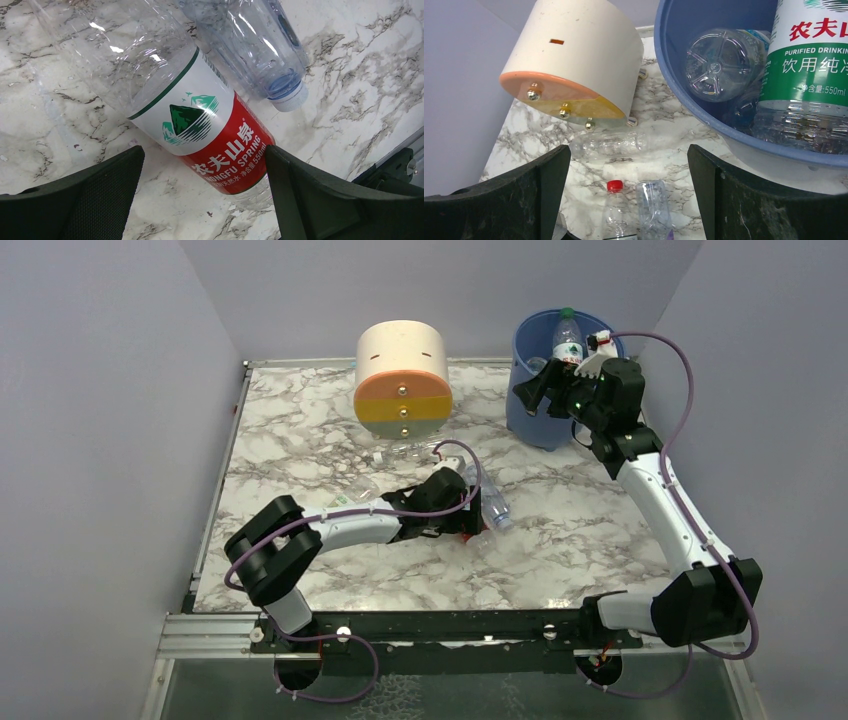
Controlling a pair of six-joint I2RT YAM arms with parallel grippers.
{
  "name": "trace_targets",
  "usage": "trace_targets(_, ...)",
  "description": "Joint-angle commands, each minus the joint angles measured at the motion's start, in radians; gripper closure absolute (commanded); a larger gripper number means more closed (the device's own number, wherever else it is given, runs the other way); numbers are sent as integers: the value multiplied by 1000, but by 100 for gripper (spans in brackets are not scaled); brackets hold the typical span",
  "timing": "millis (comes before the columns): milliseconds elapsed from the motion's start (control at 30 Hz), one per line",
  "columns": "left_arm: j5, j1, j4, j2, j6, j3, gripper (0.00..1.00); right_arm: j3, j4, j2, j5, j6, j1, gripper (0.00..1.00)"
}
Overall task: Put the plastic bottles in the bin
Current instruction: Pick up the plastic bottle at the center of the board.
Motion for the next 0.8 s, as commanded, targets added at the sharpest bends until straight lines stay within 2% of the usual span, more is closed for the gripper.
trace_targets(0,-15,1,-23,-5,0,-30,5,-12,9,-26,-29,-1,7,11)
trace_targets(400,-43,1,-57,-54,-10,-69,6,-19,13,-23,-42,5,7,11)
trace_targets(600,-59,2,-75,-79,-2,-75,15,-26,20,-17,-56,16,8,11)
trace_targets(767,-56,1,-79,-92,4,-76,29,-28,24,-12,-66,24,8,11)
